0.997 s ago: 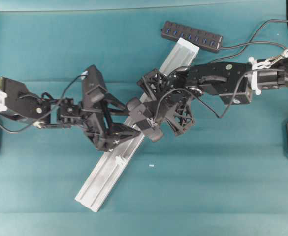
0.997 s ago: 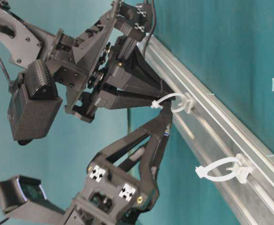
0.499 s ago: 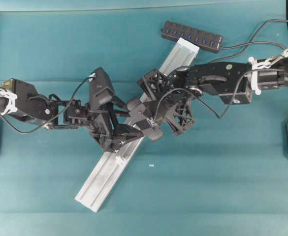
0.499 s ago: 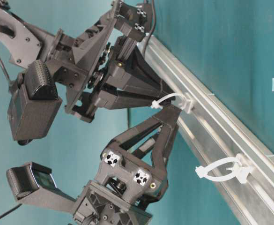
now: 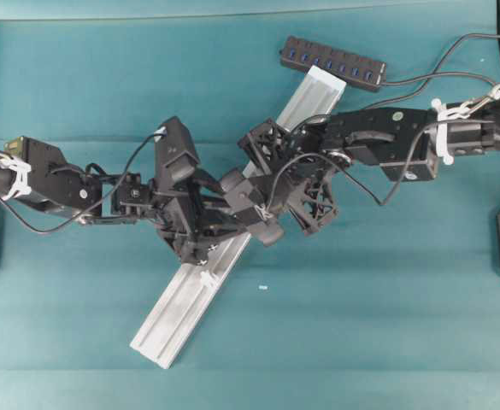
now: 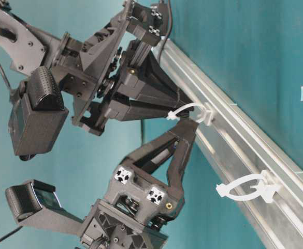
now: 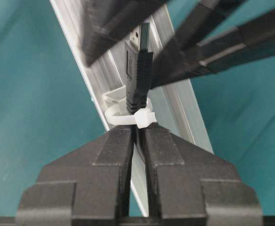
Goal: Pass the USB cable through three rings with both arms.
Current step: 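Reach the left gripper to the plug past the second ring and grasp it, then release the right gripper and pull the cable through with the left gripper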
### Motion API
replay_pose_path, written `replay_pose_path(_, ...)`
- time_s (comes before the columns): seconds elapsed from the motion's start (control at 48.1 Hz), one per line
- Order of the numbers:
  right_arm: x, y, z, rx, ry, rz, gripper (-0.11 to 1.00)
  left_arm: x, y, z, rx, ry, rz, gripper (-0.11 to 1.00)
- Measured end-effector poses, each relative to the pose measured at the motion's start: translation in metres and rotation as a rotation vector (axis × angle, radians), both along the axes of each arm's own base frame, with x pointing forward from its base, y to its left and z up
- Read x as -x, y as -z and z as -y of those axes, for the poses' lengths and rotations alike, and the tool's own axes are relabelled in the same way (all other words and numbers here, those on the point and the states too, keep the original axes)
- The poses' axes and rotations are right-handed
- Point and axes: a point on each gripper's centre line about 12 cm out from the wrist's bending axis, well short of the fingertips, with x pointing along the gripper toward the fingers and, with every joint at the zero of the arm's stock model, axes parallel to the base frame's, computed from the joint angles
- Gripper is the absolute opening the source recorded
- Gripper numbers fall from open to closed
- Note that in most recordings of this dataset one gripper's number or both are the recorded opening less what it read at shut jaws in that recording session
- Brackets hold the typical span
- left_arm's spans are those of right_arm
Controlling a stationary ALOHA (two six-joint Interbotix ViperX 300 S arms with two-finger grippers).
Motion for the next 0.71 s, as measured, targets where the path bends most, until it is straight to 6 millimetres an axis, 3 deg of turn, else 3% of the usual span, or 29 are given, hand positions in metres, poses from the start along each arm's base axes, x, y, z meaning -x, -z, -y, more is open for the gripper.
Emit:
replay_pose_path(0.062,0.0004,0.0004,-0.0008,-0.01,0.006,-0.001,0.08,0.0019,0.0019,0.0001,-0.008,0.004,-0.008,0.23)
replay_pose_path(0.125,0.0002,0.0003,-0.0012,-0.016,0.01,0.0,0.08,0.0028,0.0028,0.0,-0.007,0.002,-0.011,0.16)
replay_pose_path(0.706,0.0003,0.0003,-0.0003,-0.021,0.016,0.001,0.08,0.0028,0.0034,0.0,-0.009,0.002,-0.013,0.15)
